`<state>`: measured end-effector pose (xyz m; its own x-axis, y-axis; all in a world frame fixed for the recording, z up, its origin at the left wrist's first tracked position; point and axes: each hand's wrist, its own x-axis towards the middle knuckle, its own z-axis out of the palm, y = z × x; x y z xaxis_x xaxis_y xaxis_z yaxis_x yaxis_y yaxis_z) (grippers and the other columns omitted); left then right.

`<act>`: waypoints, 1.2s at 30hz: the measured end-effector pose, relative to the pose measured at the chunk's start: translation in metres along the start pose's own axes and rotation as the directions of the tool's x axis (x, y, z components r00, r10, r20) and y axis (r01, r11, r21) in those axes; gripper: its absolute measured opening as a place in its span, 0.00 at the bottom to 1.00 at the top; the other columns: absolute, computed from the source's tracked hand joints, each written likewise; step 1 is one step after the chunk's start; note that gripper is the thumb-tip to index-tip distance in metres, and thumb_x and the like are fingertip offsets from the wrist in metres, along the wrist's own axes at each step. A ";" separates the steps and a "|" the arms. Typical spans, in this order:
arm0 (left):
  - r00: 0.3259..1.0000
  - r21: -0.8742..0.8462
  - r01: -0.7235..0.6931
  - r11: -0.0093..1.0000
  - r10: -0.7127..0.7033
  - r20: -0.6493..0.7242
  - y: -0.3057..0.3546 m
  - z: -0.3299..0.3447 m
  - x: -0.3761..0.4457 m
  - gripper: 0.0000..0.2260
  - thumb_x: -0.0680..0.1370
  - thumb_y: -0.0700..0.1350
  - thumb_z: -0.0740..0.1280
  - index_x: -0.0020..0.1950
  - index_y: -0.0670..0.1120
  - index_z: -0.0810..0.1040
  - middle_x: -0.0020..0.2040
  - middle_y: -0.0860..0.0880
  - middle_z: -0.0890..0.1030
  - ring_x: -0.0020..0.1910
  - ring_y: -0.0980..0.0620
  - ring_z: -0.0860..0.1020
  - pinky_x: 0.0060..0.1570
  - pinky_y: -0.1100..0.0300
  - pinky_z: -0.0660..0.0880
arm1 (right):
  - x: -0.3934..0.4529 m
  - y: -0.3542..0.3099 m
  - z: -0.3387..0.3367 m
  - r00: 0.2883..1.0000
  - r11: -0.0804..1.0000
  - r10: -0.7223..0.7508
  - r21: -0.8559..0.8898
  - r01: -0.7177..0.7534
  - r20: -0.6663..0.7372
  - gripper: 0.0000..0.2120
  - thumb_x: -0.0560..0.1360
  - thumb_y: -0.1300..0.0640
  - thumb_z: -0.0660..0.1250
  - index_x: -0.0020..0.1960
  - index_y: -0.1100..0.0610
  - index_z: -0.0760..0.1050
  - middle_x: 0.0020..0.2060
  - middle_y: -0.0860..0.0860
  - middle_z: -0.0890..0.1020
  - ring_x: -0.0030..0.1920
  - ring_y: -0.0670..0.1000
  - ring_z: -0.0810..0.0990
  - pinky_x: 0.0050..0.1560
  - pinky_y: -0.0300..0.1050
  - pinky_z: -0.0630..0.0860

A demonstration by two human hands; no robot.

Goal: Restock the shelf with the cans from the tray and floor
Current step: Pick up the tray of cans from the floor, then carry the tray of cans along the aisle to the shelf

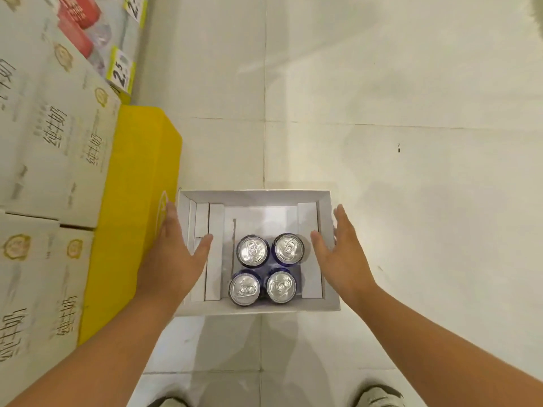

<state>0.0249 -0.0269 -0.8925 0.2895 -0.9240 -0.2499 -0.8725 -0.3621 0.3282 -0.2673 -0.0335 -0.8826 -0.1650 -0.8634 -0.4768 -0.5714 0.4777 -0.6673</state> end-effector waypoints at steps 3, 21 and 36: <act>0.994 -0.128 0.112 0.985 -0.112 0.010 -0.007 0.009 0.001 0.33 0.78 0.59 0.65 0.79 0.54 0.55 0.72 0.45 0.73 0.66 0.39 0.75 0.60 0.47 0.75 | -0.002 0.009 0.013 0.986 0.982 0.166 0.090 -0.166 0.005 0.23 0.80 0.45 0.63 0.73 0.39 0.65 0.64 0.39 0.79 0.63 0.46 0.77 0.59 0.44 0.76; 0.900 -0.163 0.436 0.885 -0.430 0.074 0.013 0.000 -0.005 0.28 0.80 0.57 0.64 0.66 0.32 0.75 0.63 0.33 0.78 0.59 0.32 0.77 0.50 0.48 0.75 | 0.002 -0.008 0.005 0.957 0.928 0.289 0.237 -0.287 0.025 0.19 0.84 0.48 0.56 0.74 0.47 0.69 0.65 0.46 0.79 0.62 0.49 0.76 0.63 0.46 0.71; 0.927 -0.296 0.374 0.879 -0.346 0.146 0.166 -0.256 -0.037 0.17 0.81 0.55 0.63 0.40 0.44 0.74 0.38 0.47 0.79 0.35 0.48 0.73 0.35 0.55 0.68 | -0.084 -0.197 -0.217 0.960 0.937 0.278 0.224 -0.268 -0.017 0.17 0.84 0.50 0.58 0.70 0.50 0.73 0.61 0.49 0.81 0.60 0.54 0.78 0.65 0.56 0.73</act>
<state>-0.0299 -0.0842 -0.5950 0.5128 -0.7133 -0.4777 -0.5417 -0.7006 0.4645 -0.3153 -0.0898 -0.5870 -0.3316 -0.6989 -0.6337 -0.3108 0.7152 -0.6260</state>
